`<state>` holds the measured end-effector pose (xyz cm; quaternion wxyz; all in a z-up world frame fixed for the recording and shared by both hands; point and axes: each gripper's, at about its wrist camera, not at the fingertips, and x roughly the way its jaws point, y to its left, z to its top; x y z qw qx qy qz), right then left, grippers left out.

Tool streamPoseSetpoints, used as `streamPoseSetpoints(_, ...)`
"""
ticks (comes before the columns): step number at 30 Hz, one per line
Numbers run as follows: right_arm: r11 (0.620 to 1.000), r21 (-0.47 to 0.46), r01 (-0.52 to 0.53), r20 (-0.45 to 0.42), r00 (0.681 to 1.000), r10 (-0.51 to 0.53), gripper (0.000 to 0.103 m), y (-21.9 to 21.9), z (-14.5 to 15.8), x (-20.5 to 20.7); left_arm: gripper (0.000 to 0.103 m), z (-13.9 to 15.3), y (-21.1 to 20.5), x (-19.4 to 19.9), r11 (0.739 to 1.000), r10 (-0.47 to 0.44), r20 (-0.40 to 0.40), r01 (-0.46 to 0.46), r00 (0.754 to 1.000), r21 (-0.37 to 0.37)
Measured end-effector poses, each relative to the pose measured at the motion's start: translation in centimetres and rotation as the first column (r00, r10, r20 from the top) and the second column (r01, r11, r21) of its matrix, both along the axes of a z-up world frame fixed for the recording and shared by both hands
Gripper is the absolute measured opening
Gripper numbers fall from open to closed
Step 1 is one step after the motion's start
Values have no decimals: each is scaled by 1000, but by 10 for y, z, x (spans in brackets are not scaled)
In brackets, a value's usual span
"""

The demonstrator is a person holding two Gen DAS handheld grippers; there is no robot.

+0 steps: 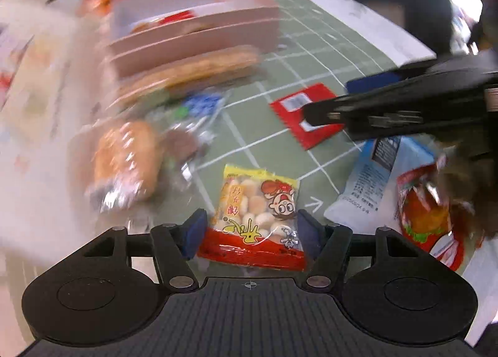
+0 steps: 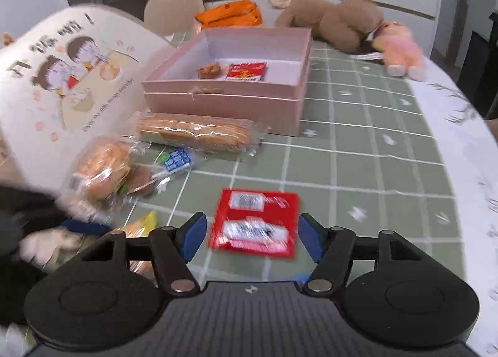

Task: Organize snacks
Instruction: 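Lift the red-and-white pack with the right gripper while the left lifts the cartoon snack bag, then drop both held snack packs into the pink box from both grippers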

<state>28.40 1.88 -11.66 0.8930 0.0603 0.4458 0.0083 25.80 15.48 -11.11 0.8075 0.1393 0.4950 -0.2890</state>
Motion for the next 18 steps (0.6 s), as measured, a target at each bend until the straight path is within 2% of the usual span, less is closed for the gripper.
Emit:
streamPoseSetpoints(3, 997, -25, 73, -36, 997, -74, 72, 5, -15, 15, 63, 7, 9, -5, 999, 48, 5, -48, 999, -22)
streamPoseSetpoints(5, 996, -57, 62, -46, 997, -65, 74, 11, -16, 14, 63, 10, 13, -7, 997, 58, 9, -58, 998, -44)
streamPoseSetpoints(7, 996, -94, 5, -69, 998, -11, 72, 19, -16, 10, 63, 13, 15, -7, 996, 62, 12, -61, 998, -71)
streamPoseSetpoints(8, 994, -111, -26, -76, 997, 17, 71, 22, -15, 7, 62, 13, 16, -7, 994, 64, 11, -63, 998, -86)
streamPoseSetpoints(9, 993, -110, -46, -78, 996, 37, 56, 22, -13, 2, 62, 12, 15, -9, 993, 69, 11, -67, 998, -98)
streamPoseSetpoints(10, 993, -95, -69, -91, 994, 60, 50, 20, -11, -3, 61, 12, 15, -9, 991, 75, 14, -73, 997, -112)
streamPoseSetpoints(11, 994, -76, -76, -99, 993, 68, 50, 15, -7, -9, 60, 13, 15, -10, 989, 80, 18, -78, 997, -128)
streamPoseSetpoints(15, 994, -74, -76, -23, 997, 74, 49, -2, 24, -34, 59, 37, 19, -13, 979, 88, 58, -76, 994, -188)
streamPoseSetpoints(18, 991, -104, -81, 66, 994, 88, 49, -14, 64, -51, 58, 82, 20, -7, 966, 99, 171, -54, 980, -252)
